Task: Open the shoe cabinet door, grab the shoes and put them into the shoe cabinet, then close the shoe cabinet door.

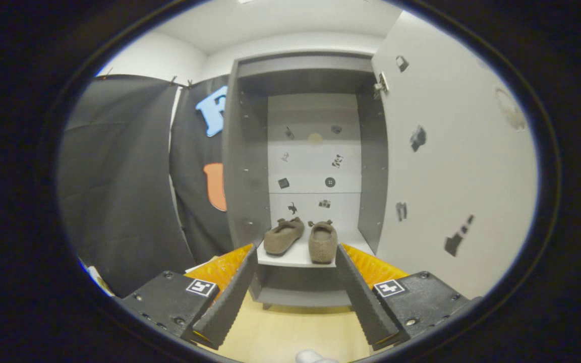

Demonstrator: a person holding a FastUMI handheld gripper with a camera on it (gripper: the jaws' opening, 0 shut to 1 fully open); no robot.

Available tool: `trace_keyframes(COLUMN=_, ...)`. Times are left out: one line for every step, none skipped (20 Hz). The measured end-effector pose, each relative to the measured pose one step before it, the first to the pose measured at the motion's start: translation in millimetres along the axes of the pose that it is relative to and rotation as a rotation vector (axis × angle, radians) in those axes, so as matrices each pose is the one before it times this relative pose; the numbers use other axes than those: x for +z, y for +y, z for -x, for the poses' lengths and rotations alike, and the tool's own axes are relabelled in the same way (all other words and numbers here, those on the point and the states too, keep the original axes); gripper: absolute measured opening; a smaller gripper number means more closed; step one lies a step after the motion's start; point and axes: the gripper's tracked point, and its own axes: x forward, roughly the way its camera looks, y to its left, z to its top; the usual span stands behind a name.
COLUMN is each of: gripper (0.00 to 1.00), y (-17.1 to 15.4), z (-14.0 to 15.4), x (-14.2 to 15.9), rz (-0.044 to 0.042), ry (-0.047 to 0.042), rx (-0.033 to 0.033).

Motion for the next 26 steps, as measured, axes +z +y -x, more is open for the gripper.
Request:
trace_keyframes(gripper=0.99, y=-0.15, z=21.06, x=-4.12, rz=0.01001, ry=-0.00203, rx=0.01344)
trace_keyframes(gripper=0.99, y=-1.39, z=19.78, x=-2.12, rz=0.01198, ry=-0.00372, rx=0.01067)
trace_keyframes(gripper=0.99, y=-4.32, z=18.36, x=-3.25, rz=0.00894, ry=-0.00242, rx=-0.00207)
trace_keyframes(gripper=0.99, y=-6.15, z=17.96, x=-3.19, rz=0.00567, ry=0.00548, rx=-0.00635)
trace_keyframes(gripper=0.99, y=-6.66, z=17.63, x=-5.29, rz=-0.00172, ry=0.00365, rx=-0.00445)
trace_keyframes(gripper=0.99, y=-5.99, z=18.00, x=-2.14, rz=-0.00659, ry=0.00447, rx=-0.00635)
trace_keyframes(gripper=0.99, y=-10.80, z=14.74, x=-0.66, rz=-0.00731, ry=-0.00020, rx=-0.01215)
trace_keyframes(gripper=0.99, y=-13.60, z=15.28, x=-0.92, rz=-0.00550, ry=-0.00330, rx=-0.02401)
trace_keyframes(gripper=0.99, y=-16.80, z=13.23, x=-0.99, rz=-0.00314, ry=-0.00273, rx=-0.02852)
trace_keyframes(gripper=0.99, y=-18.02, z=11.61, x=-1.10, rz=-0.00483, ry=-0.00015, rx=-0.03173)
trace_keyframes(gripper=0.99, y=-15.69, z=10.92, x=-1.62, rz=-0.01231, ry=-0.00209, rx=-0.02502)
trace_keyframes(gripper=0.98, y=-18.12, z=7.77, x=0.03, rz=-0.01020, ry=0.00058, rx=-0.02673)
trace_keyframes(gripper=0.99, y=-18.47, z=3.84, x=-1.01, rz=-0.00897, ry=-0.00171, rx=-0.02402)
trace_keyframes(gripper=0.99, y=-20.87, z=1.03, x=0.38, rz=-0.01084, ry=0.00255, rx=-0.03019)
trace_keyframes(gripper=0.99, y=-19.50, z=-2.02, x=1.74, rz=-0.00788, ry=-0.00183, rx=-0.02706)
trace_keyframes(gripper=0.99, y=-18.56, z=-4.08, x=3.16, rz=-0.00722, ry=-0.00982, rx=-0.01655)
trace_keyframes(gripper=0.99, y=-14.34, z=-7.63, x=1.06, rz=-0.00432, ry=0.00170, rx=-0.01072)
trace_keyframes(gripper=0.99, y=-13.27, z=-10.11, x=1.88, rz=0.00220, ry=-0.00149, rx=0.00007)
trace_keyframes(gripper=0.99, y=-11.78, z=-12.50, x=-0.20, rz=0.00467, ry=0.00669, rx=-0.00130)
trace_keyframes(gripper=0.99, y=-11.14, z=-13.29, x=1.45, rz=0.00148, ry=0.00363, rx=0.00047)
trace_keyframes(gripper=0.99, y=-6.91, z=-16.03, x=2.97, rz=0.00180, ry=0.00565, rx=0.00801)
trace_keyframes(gripper=0.99, y=-5.62, z=-12.03, x=0.17, rz=-0.00388, ry=0.01352, rx=0.01407)
trace_keyframes(gripper=0.99, y=1.36, z=-7.79, x=1.63, rz=-0.00465, ry=0.00774, rx=0.04066)
trace_keyframes(gripper=0.99, y=-1.05, z=-5.87, x=1.31, rz=-0.00414, ry=0.01674, rx=0.03823)
trace_keyframes(gripper=0.99, y=-0.11, z=-3.45, x=0.32, rz=0.00730, ry=0.01556, rx=0.02913)
trace_keyframes(gripper=0.99, y=0.20, z=-5.33, x=2.30, rz=0.01423, ry=-0.00094, rx=0.02355)
